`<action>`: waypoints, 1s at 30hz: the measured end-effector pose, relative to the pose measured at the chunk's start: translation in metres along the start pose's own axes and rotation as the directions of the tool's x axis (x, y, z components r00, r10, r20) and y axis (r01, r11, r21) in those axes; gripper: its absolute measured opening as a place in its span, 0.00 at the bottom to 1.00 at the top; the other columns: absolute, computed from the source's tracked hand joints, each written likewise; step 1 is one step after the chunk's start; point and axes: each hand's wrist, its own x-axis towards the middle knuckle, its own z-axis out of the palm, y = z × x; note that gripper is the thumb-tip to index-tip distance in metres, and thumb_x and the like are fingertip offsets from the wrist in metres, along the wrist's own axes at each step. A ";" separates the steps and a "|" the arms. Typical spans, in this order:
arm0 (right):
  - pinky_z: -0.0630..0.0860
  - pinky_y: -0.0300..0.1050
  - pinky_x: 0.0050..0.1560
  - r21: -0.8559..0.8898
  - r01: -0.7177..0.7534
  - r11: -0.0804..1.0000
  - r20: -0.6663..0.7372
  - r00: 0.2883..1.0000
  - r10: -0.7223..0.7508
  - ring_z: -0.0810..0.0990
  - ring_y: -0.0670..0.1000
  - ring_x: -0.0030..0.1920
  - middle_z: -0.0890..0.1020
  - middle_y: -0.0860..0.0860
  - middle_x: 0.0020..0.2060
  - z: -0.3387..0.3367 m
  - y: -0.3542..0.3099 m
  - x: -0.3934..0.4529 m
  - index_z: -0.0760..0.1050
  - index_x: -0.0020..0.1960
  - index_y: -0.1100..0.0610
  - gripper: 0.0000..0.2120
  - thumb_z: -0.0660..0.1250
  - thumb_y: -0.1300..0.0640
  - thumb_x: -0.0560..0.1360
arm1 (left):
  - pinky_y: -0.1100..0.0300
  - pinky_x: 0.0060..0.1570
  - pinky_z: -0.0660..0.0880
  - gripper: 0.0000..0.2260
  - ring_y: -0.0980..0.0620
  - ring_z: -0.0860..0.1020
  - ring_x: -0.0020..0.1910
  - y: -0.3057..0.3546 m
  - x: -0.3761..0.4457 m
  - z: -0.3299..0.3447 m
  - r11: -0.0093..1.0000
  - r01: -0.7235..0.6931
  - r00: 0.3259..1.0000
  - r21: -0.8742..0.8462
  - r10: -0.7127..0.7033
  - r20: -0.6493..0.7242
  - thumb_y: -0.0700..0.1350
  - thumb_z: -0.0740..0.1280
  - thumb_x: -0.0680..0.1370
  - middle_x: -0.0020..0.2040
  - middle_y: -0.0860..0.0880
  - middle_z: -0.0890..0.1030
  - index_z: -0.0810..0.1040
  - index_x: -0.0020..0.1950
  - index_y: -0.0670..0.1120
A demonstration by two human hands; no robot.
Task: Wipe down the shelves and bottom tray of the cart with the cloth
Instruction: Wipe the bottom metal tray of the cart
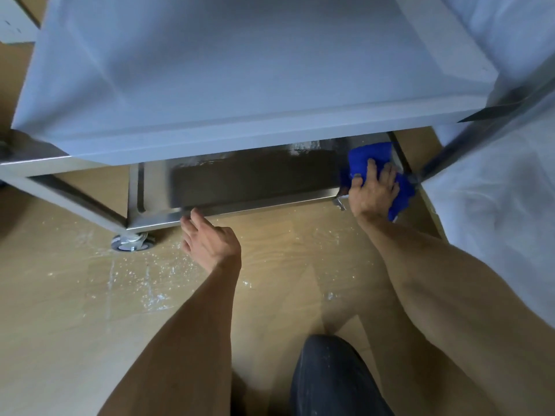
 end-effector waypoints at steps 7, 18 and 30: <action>0.69 0.55 0.47 -0.021 0.471 0.882 0.049 0.882 -0.469 0.74 0.61 0.49 0.78 0.59 0.51 0.033 -0.130 -0.085 0.73 0.71 0.52 0.26 0.57 0.41 0.78 | 0.46 0.71 0.60 0.31 0.41 0.66 0.72 -0.033 0.006 -0.023 0.986 0.159 0.987 -0.046 -0.159 0.004 0.39 0.62 0.75 0.77 0.40 0.61 0.57 0.77 0.43; 0.48 0.60 0.77 0.194 0.826 0.529 0.314 0.458 -0.832 0.50 0.64 0.79 0.54 0.65 0.77 0.075 -0.315 -0.193 0.44 0.81 0.53 0.37 0.55 0.47 0.77 | 0.48 0.72 0.58 0.38 0.44 0.61 0.77 -0.114 0.095 -0.081 0.974 0.203 0.973 -0.096 -0.212 -0.090 0.42 0.66 0.75 0.81 0.44 0.53 0.51 0.81 0.48; 0.56 0.60 0.75 0.081 0.781 0.620 0.066 0.616 -0.785 0.60 0.60 0.77 0.65 0.58 0.75 0.103 -0.294 -0.223 0.53 0.81 0.48 0.36 0.67 0.54 0.78 | 0.46 0.70 0.61 0.39 0.37 0.69 0.69 -0.115 0.090 -0.072 0.987 0.146 0.988 -0.071 -0.149 -0.045 0.39 0.63 0.77 0.80 0.39 0.52 0.43 0.81 0.51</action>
